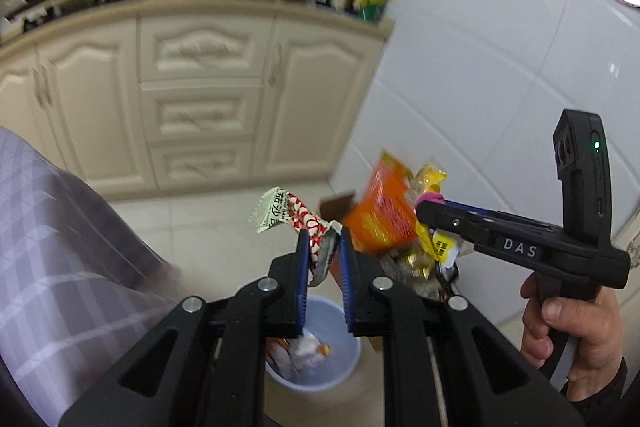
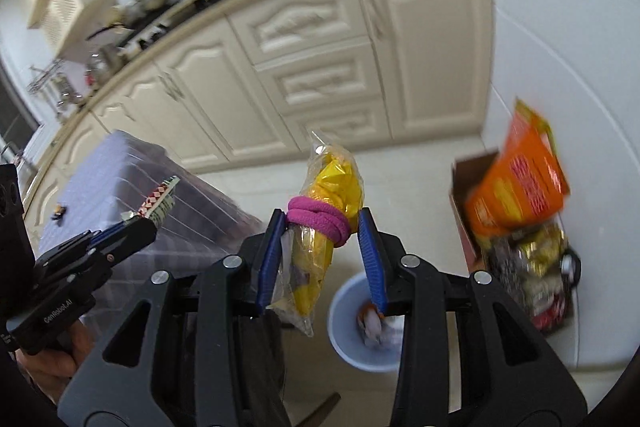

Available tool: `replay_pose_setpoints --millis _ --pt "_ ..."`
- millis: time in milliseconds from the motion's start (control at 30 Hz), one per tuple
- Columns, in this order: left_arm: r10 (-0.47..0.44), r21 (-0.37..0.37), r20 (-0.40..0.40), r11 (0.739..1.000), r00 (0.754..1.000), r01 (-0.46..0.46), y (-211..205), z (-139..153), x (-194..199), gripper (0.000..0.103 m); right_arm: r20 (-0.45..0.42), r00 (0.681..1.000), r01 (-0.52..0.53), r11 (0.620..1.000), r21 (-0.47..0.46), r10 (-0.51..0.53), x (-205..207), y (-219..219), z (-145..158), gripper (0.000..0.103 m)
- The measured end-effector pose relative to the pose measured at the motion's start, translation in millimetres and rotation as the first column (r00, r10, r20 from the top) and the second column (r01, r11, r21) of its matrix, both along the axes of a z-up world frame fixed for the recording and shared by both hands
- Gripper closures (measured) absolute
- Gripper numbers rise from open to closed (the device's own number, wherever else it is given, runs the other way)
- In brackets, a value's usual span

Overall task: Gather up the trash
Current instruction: 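Carry both items to the blue bin and open both tools, then swing both tools back toward the table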

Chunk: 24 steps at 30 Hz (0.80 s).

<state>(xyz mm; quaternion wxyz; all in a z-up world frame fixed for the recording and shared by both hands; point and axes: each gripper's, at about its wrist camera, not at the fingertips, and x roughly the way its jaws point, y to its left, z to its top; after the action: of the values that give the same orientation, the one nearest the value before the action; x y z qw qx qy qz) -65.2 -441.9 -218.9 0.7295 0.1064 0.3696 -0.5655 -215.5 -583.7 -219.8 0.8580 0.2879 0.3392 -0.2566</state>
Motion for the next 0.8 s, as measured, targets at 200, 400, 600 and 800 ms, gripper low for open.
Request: replay_pose_setpoints --millis 200,400,600,800 --pt "-0.065 0.134 -0.096 0.988 0.993 0.078 -33.7 -74.5 -11.3 0.089 -0.072 0.997 0.039 0.993 0.111 -0.031 -0.1 -18.3 -57.4 0.066" --pt "-0.110 0.229 -0.163 0.962 0.980 0.146 -59.9 -120.8 -10.7 0.081 -0.130 0.990 0.085 0.972 0.218 -0.058 6.2 -31.2 -105.4 0.063" --pt "-0.072 0.228 -0.094 0.969 0.993 0.092 -53.0 -114.8 -3.6 0.019 -0.148 0.982 0.151 0.952 0.267 -0.114 0.9 -35.3 -124.8 0.021" --pt "-0.007 0.189 -0.068 0.982 0.998 0.020 -40.4 -89.1 8.5 0.016 -0.156 0.977 0.181 0.952 0.248 -0.146 -0.1 -35.9 -116.6 0.007"
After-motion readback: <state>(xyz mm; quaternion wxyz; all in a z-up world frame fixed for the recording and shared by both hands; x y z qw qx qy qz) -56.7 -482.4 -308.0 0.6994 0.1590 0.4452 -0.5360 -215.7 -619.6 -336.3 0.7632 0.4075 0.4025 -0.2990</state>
